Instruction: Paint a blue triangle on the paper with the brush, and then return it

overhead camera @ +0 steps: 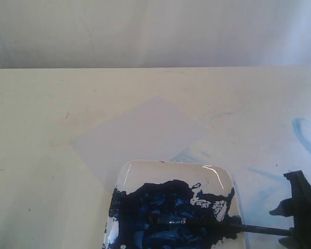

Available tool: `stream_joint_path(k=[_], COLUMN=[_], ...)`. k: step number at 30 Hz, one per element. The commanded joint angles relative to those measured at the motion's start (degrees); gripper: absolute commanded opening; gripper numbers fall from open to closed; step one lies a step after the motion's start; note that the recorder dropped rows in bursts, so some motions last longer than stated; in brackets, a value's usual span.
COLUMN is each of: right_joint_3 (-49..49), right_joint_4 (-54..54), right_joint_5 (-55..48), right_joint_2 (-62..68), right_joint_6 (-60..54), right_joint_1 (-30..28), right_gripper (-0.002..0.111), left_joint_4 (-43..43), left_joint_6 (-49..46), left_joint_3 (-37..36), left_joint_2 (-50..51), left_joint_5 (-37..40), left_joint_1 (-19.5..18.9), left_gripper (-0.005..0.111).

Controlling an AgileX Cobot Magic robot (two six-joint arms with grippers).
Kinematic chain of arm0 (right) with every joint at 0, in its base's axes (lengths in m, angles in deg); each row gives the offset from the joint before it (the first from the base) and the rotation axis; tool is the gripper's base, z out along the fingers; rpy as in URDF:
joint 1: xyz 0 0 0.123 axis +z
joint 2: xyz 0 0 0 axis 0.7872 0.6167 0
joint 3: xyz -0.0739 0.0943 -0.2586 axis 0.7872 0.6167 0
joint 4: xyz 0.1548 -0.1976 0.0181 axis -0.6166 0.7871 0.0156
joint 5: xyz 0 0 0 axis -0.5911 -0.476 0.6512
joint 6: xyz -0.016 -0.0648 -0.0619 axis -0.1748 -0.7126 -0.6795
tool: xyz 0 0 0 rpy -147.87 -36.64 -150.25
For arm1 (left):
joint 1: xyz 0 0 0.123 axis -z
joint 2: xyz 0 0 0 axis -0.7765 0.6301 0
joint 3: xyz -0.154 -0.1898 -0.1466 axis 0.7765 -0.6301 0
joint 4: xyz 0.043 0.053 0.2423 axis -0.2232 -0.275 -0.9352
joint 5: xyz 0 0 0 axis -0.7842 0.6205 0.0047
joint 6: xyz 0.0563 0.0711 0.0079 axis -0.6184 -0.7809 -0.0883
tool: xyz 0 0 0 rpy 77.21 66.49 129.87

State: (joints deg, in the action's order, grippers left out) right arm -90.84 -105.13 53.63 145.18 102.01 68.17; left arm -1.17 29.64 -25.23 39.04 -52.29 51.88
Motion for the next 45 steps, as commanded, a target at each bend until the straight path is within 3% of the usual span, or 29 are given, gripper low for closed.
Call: stream_joint_path(k=[1, 12, 19, 45], right_joint_3=[-2.29, -2.96, -3.92, -7.48], right_joint_4=[-0.4, -0.4, -0.4, -3.42], right_joint_5=[0.85, 1.15, 1.05, -0.2], right_joint_2=[0.13, 2.89, 3.87, 7.32], right_joint_6=[-0.56, 1.0, 1.0, 1.13], right_joint_1=[1.48, 2.69, 2.69, 2.69], right_gripper=[0.046, 0.046, 0.038, 0.038], left_joint_4=[0.09, 0.09, 0.09, 0.09], left_joint_6=[0.45, 0.45, 0.45, 0.45], left_joint_3=[-0.28, -0.28, -0.28, -0.28], left_joint_2=[-0.29, -0.29, -0.29, -0.29], left_joint_5=[-0.3, -0.3, -0.3, -0.3], left_joint_1=[0.47, 0.47, 0.47, 0.47], left_gripper=[0.0, 0.0, 0.0, 0.0])
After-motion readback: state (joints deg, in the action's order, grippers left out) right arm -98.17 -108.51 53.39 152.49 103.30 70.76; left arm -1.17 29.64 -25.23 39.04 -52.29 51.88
